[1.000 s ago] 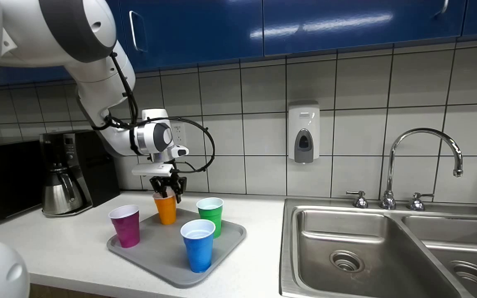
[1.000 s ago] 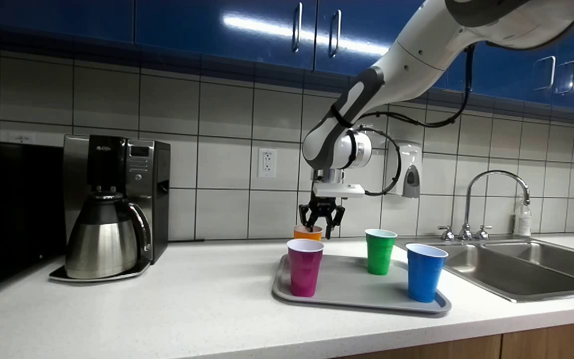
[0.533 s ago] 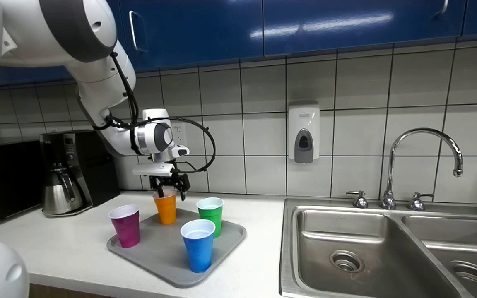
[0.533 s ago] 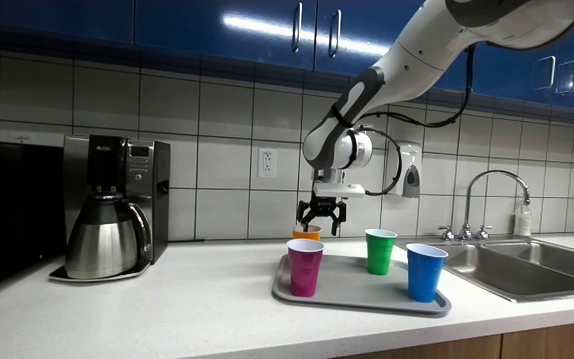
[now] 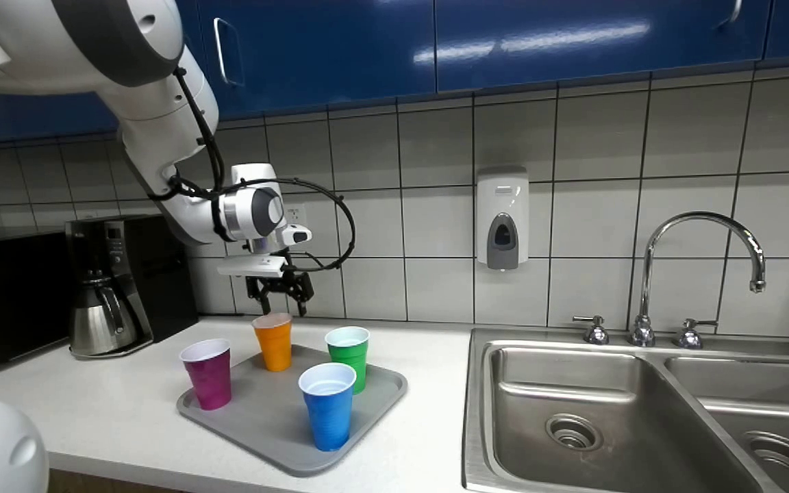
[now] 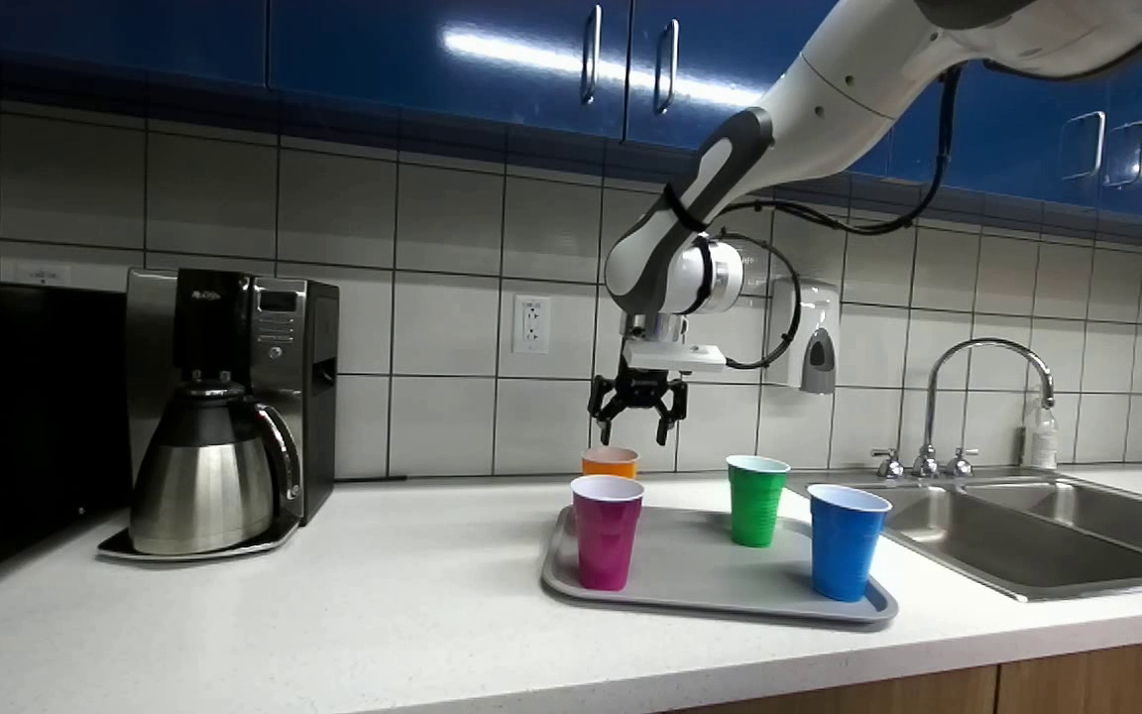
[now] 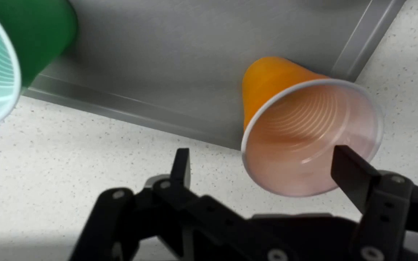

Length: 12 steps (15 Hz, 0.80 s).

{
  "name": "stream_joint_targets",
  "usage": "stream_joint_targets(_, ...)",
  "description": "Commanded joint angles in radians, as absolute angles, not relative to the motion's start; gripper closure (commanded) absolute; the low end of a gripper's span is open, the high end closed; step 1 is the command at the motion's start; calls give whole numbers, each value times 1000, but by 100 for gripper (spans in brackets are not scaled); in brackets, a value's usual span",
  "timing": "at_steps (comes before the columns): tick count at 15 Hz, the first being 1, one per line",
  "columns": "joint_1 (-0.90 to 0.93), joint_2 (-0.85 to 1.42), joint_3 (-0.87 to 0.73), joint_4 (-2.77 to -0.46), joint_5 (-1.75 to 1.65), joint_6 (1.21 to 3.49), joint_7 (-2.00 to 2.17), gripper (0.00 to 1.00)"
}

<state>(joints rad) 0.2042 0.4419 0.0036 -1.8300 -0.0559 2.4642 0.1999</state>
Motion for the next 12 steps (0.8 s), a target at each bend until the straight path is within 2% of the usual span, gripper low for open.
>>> stream_joint_targets(1, 192, 373, 22, -1880, -66, 2478, 186, 0)
stream_joint_targets(12, 196, 216, 38, -2042, -120, 2503, 176, 0)
